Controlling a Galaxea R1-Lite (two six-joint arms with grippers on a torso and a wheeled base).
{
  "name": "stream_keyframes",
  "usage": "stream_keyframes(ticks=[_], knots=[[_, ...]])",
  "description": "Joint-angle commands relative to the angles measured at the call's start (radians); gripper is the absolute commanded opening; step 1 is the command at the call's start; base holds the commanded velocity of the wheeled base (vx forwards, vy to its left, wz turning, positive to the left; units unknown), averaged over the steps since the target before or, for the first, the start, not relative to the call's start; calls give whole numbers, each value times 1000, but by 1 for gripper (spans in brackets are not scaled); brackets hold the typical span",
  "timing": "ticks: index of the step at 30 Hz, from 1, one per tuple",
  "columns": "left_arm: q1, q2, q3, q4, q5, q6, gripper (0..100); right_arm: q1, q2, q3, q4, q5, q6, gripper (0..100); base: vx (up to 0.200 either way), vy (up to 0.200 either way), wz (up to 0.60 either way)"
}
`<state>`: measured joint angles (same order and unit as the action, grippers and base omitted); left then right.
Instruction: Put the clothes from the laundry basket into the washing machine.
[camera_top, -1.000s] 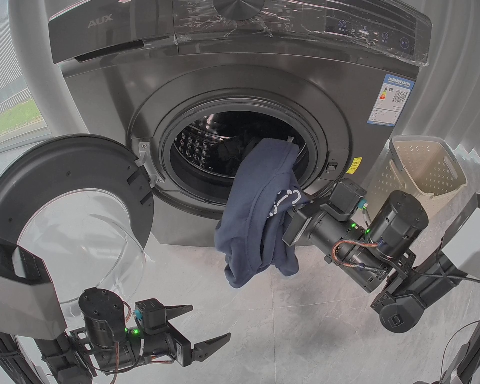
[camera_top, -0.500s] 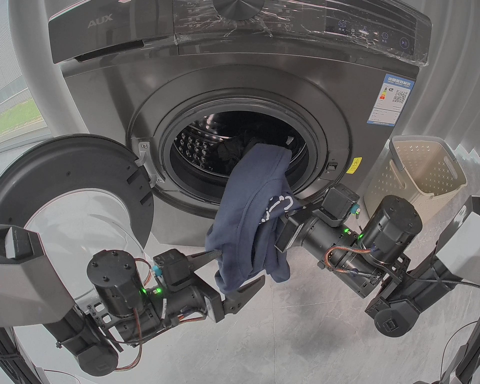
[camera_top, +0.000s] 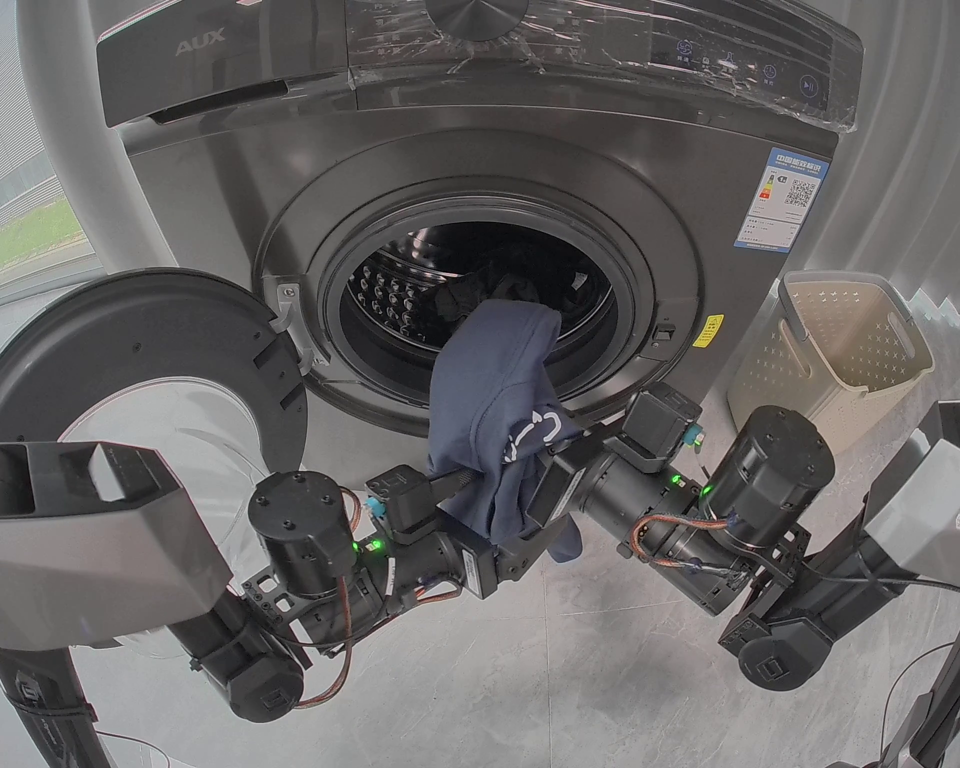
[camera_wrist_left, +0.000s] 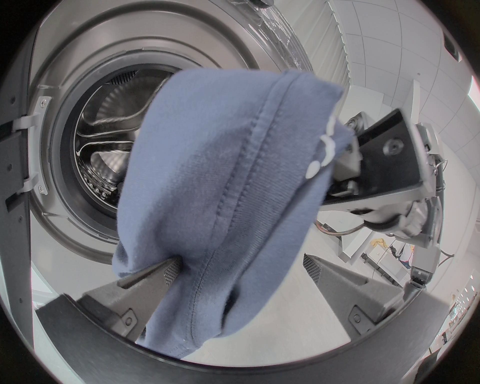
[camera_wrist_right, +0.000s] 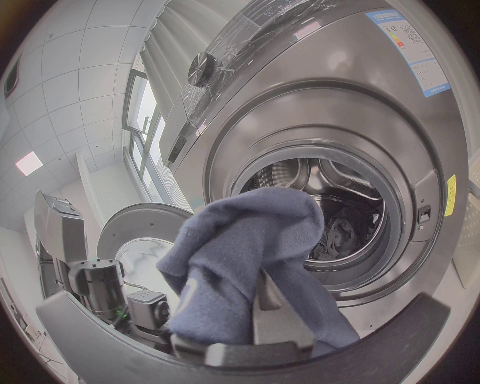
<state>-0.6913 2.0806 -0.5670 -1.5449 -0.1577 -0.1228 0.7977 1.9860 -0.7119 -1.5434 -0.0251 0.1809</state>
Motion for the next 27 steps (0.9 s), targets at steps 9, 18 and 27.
stream_keyframes(ticks=[9,18,27], knots=[[22,122,-119,0,40,-1,100,48,-12,9,-1,-30,17,0,0,0,0],[50,119,-174,-3,92,-24,0,48,-10,12,-1,-32,23,0,0,0,0],[61,56,-148,-3,112,-40,0,-25,-59,71,-1,-30,32,0,0,0,0]])
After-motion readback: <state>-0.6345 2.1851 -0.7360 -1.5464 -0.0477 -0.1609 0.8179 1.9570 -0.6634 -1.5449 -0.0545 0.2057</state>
